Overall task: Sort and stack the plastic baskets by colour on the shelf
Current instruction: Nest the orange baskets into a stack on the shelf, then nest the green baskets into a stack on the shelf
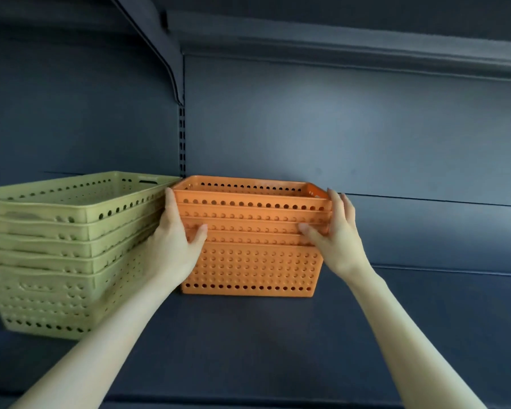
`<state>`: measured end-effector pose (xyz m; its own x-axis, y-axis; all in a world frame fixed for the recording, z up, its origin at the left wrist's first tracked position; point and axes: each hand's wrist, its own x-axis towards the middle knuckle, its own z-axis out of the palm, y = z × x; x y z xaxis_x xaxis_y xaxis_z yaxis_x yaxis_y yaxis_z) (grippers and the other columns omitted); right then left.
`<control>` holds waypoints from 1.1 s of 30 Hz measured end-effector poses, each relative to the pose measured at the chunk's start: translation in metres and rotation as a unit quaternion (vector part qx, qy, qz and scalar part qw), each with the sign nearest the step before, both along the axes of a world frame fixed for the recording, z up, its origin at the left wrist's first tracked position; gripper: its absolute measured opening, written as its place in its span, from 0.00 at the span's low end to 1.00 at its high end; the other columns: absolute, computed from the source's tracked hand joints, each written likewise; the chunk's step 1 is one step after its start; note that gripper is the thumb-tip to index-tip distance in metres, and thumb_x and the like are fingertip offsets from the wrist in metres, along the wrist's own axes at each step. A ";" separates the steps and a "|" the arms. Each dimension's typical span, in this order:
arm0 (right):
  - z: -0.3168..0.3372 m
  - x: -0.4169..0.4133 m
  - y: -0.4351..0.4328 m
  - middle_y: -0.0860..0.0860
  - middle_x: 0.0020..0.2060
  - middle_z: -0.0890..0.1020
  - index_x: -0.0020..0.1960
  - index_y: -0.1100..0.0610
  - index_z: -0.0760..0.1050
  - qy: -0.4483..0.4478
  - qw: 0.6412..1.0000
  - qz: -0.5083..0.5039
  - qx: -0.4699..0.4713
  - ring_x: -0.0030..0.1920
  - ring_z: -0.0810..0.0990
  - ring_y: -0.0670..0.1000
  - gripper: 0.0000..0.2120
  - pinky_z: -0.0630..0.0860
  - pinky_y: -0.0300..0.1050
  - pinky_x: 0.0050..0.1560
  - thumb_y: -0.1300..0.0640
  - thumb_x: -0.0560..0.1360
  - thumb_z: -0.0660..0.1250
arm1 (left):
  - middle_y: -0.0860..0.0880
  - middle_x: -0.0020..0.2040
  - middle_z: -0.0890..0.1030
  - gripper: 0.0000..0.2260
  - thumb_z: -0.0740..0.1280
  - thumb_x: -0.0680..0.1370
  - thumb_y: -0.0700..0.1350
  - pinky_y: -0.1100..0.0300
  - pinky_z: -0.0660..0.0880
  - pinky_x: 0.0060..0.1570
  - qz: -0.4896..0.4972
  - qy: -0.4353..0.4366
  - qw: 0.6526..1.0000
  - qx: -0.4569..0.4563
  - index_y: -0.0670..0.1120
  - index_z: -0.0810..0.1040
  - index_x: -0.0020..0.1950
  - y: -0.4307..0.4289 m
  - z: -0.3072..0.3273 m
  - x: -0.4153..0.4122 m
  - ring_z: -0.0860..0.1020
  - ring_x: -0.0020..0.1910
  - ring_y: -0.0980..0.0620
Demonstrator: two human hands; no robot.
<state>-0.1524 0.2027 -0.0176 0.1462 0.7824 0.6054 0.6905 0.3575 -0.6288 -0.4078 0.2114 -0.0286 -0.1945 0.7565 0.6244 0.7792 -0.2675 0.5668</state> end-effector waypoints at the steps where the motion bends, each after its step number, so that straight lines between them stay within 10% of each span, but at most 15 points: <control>1: 0.000 0.000 -0.006 0.47 0.76 0.50 0.73 0.38 0.51 -0.028 0.999 -0.016 -0.002 0.68 0.68 0.58 0.36 0.72 0.60 0.62 0.43 0.72 0.67 | 0.43 0.72 0.67 0.34 0.62 0.78 0.53 0.46 0.71 0.58 0.006 0.030 0.999 -0.012 0.47 0.48 0.77 -0.009 0.002 -0.003 0.72 0.64 0.38; 9: -0.006 -0.032 -0.065 0.50 0.69 0.68 0.60 0.55 0.75 -0.081 0.996 -0.007 0.047 0.66 0.69 0.54 0.14 0.68 0.46 0.58 0.53 0.76 0.65 | 0.48 0.47 0.83 0.07 0.67 0.75 0.45 0.57 0.73 0.41 0.012 0.054 0.993 0.104 0.46 0.79 0.52 -0.079 -0.013 -0.028 0.80 0.42 0.48; 26: -0.015 -0.175 -0.050 0.47 0.53 0.78 0.52 0.55 0.78 -0.022 0.994 0.099 0.034 0.48 0.79 0.50 0.07 0.74 0.44 0.52 0.54 0.77 0.64 | 0.41 0.68 0.69 0.30 0.72 0.69 0.53 0.36 0.54 0.67 0.090 0.136 0.962 0.218 0.45 0.67 0.67 -0.052 -0.007 -0.124 0.58 0.71 0.45; 33: -0.030 -0.272 -0.013 0.49 0.55 0.77 0.54 0.57 0.78 0.047 0.995 0.086 0.018 0.56 0.76 0.49 0.10 0.74 0.50 0.59 0.54 0.76 0.65 | 0.47 0.73 0.61 0.32 0.71 0.72 0.52 0.51 0.52 0.72 -0.053 0.047 0.973 0.217 0.46 0.62 0.72 -0.055 -0.010 -0.239 0.55 0.75 0.50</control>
<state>-0.4243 0.1892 -0.0476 0.0700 0.7782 0.6240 0.5565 0.4887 -0.6719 -0.6469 0.1568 -0.0383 -0.0561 0.4293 0.9014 0.7772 -0.5480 0.3093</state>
